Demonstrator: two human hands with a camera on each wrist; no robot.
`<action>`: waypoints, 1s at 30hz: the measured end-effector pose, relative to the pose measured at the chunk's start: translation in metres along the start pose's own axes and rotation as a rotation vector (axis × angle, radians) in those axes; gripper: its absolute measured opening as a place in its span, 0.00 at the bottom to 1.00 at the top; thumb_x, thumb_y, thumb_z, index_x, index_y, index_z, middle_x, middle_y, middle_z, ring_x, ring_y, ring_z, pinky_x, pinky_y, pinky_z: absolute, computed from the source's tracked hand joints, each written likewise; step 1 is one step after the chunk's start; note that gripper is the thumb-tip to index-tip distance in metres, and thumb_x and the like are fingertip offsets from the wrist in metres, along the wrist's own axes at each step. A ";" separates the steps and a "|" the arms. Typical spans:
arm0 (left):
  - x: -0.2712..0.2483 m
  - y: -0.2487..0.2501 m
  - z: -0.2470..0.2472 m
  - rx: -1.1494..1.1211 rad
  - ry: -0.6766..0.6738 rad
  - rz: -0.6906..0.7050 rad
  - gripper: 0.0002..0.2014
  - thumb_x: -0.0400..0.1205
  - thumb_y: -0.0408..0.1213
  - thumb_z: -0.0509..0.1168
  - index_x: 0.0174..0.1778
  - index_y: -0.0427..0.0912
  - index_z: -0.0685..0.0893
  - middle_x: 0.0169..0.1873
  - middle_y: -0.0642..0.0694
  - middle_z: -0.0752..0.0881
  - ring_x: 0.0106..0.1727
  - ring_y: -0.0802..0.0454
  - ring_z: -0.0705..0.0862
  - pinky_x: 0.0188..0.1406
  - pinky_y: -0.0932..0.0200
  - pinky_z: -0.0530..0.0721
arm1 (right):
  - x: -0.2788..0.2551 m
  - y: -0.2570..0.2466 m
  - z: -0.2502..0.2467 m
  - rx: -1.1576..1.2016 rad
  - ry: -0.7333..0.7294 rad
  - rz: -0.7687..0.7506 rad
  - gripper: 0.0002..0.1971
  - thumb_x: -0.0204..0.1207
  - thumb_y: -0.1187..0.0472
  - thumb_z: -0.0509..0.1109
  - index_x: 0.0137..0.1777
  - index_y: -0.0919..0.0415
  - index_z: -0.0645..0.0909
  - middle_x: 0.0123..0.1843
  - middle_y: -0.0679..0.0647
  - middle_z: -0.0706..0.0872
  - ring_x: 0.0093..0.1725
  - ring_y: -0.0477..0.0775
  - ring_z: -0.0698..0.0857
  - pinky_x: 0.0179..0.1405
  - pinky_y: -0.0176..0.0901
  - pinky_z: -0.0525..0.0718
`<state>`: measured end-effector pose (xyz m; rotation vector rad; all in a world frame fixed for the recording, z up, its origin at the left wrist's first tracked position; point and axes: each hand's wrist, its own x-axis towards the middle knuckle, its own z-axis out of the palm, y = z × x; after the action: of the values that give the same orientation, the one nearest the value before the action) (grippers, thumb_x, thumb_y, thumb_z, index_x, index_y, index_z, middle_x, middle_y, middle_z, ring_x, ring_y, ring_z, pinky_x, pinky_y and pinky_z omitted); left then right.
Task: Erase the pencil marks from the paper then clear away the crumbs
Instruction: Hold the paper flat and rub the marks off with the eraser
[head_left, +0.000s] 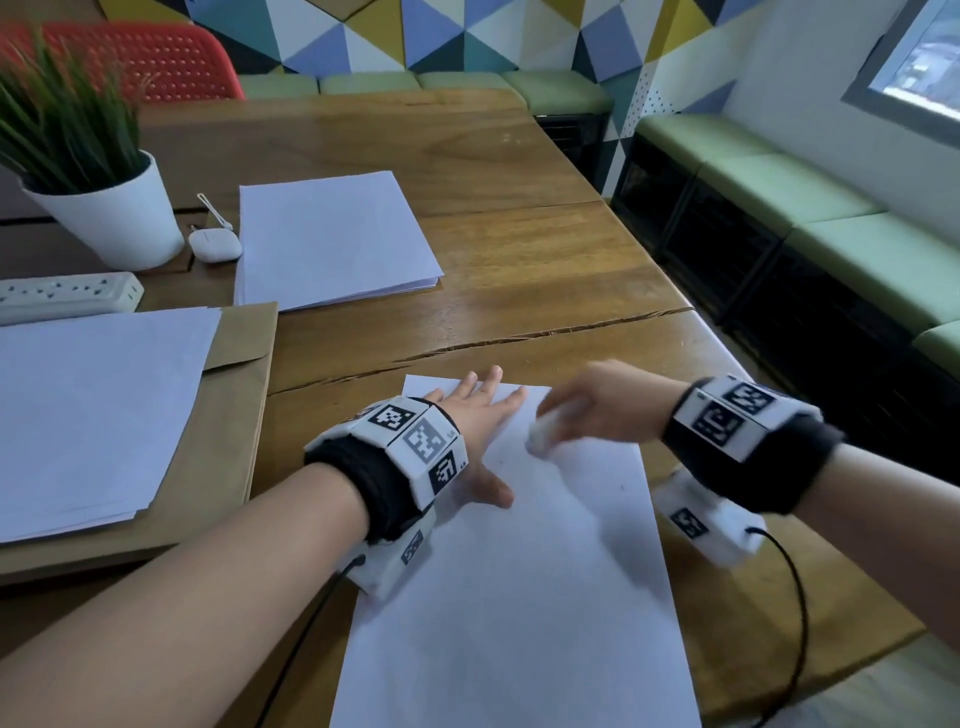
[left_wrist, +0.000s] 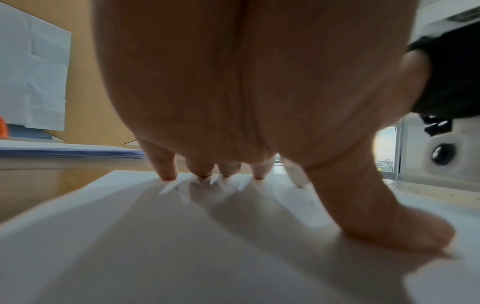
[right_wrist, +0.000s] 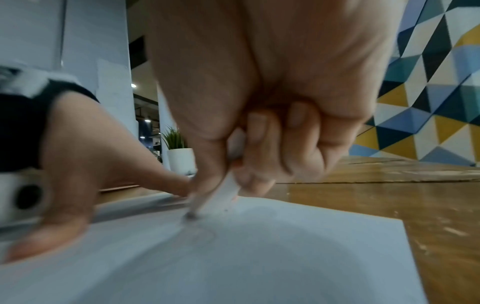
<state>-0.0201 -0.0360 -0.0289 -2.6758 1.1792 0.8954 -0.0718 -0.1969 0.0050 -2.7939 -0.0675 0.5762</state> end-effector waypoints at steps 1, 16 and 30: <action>-0.001 0.000 0.000 -0.007 0.008 0.001 0.57 0.71 0.58 0.72 0.81 0.52 0.33 0.81 0.44 0.31 0.83 0.44 0.35 0.80 0.43 0.44 | 0.008 0.001 0.001 0.017 0.089 0.014 0.16 0.77 0.52 0.68 0.63 0.52 0.83 0.55 0.52 0.87 0.59 0.52 0.81 0.53 0.37 0.73; -0.001 0.001 -0.001 -0.004 -0.017 -0.006 0.58 0.71 0.57 0.72 0.81 0.51 0.33 0.81 0.43 0.30 0.83 0.43 0.34 0.80 0.41 0.44 | -0.002 0.003 0.012 0.053 0.203 0.017 0.13 0.76 0.48 0.66 0.56 0.51 0.85 0.51 0.53 0.88 0.52 0.55 0.82 0.52 0.44 0.77; -0.001 0.018 0.008 -0.042 0.055 -0.057 0.50 0.77 0.64 0.59 0.82 0.45 0.35 0.81 0.42 0.30 0.82 0.46 0.33 0.80 0.41 0.40 | -0.015 0.009 0.007 0.472 0.012 0.246 0.13 0.70 0.53 0.73 0.47 0.63 0.88 0.22 0.49 0.75 0.19 0.46 0.68 0.19 0.31 0.67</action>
<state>-0.0368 -0.0456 -0.0320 -2.7694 1.1006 0.8524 -0.0880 -0.2049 0.0019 -2.3561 0.3709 0.5462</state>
